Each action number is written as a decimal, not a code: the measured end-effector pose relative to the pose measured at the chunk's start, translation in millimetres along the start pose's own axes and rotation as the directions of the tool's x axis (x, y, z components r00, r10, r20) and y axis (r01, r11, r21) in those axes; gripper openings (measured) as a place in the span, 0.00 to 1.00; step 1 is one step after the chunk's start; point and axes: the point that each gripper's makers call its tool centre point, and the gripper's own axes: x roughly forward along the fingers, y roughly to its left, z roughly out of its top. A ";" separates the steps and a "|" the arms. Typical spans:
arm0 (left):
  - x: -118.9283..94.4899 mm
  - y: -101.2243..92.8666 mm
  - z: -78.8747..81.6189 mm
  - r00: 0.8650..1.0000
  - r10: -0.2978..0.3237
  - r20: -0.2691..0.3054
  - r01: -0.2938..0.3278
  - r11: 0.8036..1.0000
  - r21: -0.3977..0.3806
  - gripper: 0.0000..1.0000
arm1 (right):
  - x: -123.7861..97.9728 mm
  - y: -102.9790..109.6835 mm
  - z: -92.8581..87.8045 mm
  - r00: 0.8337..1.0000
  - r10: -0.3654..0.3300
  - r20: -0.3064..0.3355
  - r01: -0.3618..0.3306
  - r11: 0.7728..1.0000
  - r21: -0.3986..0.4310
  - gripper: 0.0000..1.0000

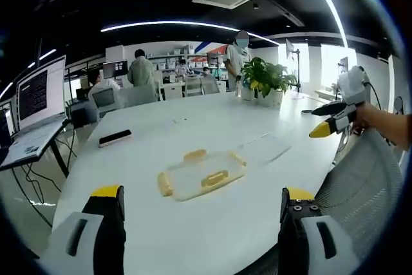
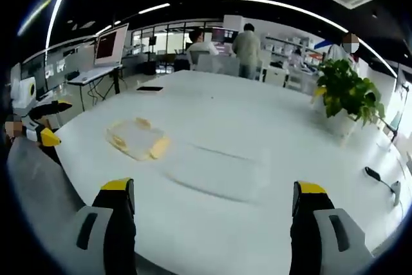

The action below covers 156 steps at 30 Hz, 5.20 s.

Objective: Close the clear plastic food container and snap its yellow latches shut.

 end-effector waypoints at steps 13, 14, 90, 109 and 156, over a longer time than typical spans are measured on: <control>0.5 -1.3 -2.8 1.000 -0.004 -0.020 0.004 1.000 -0.001 0.99 | -1.2 2.4 -1.7 1.000 0.016 -0.012 -0.016 1.000 0.004 1.00; 0.8 -1.2 -3.8 1.000 -0.002 -0.027 0.002 1.000 -0.003 0.99 | -1.3 2.3 0.7 1.000 0.017 0.002 -0.017 1.000 0.008 1.00; 7.4 -3.9 -25.4 0.982 -0.126 -0.141 0.113 0.989 -0.099 0.99 | 1.7 25.2 -4.8 0.986 0.132 -0.098 -0.140 0.988 -0.072 0.98; 71.9 49.2 2.4 0.890 -0.303 -0.339 0.391 0.891 0.230 0.79 | 49.6 100.5 70.1 0.824 0.558 -0.098 -0.535 0.709 -0.460 0.92; 150.0 54.3 -69.1 0.548 -0.408 -0.730 0.792 0.533 0.298 0.42 | 173.2 127.3 -2.2 0.601 0.493 -0.630 -0.800 0.374 -0.470 0.47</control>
